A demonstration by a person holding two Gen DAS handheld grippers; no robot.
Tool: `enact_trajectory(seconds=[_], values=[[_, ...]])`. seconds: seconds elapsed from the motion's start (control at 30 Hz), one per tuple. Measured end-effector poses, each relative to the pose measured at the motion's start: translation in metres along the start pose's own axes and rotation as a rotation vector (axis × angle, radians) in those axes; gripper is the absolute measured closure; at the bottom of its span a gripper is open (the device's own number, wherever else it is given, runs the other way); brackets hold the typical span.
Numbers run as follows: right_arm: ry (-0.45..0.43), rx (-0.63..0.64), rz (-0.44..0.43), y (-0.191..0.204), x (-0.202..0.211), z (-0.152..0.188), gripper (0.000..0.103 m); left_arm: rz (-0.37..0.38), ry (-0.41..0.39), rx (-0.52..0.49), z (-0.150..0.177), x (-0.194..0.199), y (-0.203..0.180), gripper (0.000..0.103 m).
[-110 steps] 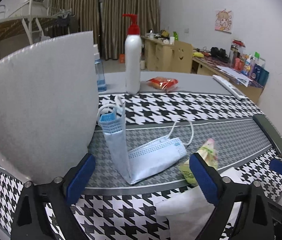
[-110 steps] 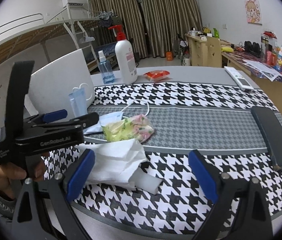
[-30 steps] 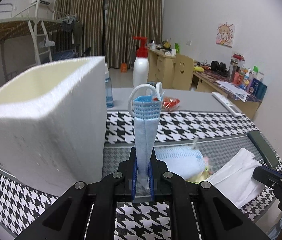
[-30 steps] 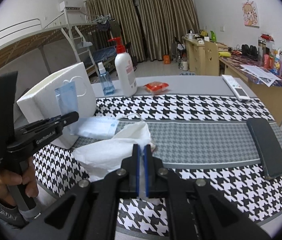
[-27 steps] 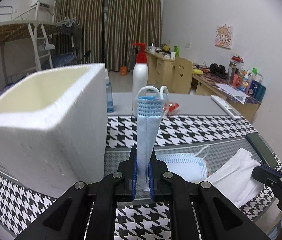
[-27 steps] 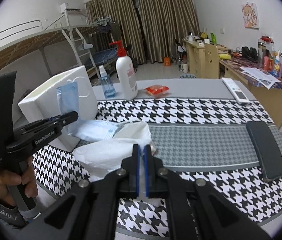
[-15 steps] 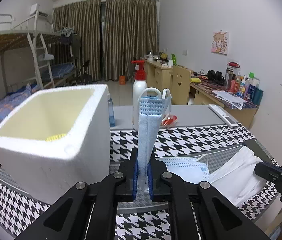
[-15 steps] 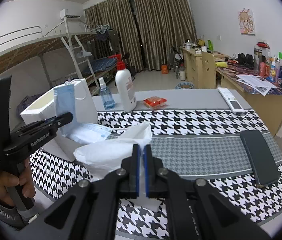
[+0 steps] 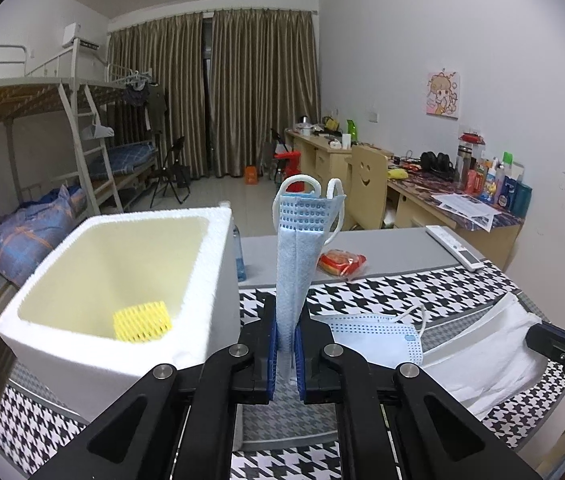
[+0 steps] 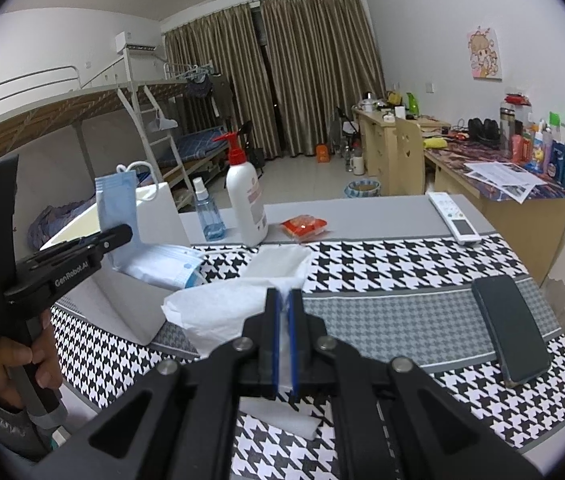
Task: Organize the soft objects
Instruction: 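Lift the mask with the left tool while the right tool carries the tissue toward the foam box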
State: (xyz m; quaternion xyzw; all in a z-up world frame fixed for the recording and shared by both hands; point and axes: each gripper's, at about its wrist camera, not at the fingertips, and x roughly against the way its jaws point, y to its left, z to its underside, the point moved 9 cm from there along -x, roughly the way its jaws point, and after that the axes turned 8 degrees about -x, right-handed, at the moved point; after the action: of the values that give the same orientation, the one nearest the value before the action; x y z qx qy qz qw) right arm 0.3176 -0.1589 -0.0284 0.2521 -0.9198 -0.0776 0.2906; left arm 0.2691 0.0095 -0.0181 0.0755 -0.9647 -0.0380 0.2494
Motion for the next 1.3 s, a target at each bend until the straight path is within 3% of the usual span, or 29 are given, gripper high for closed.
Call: enact_trajectory(seconds=[1.3], values=[[-0.089,0.043,-0.062,0.042,-0.007,-0.04,0.097,-0.053,-0.131,0.022,-0.05,0.024,0.05,0.095]])
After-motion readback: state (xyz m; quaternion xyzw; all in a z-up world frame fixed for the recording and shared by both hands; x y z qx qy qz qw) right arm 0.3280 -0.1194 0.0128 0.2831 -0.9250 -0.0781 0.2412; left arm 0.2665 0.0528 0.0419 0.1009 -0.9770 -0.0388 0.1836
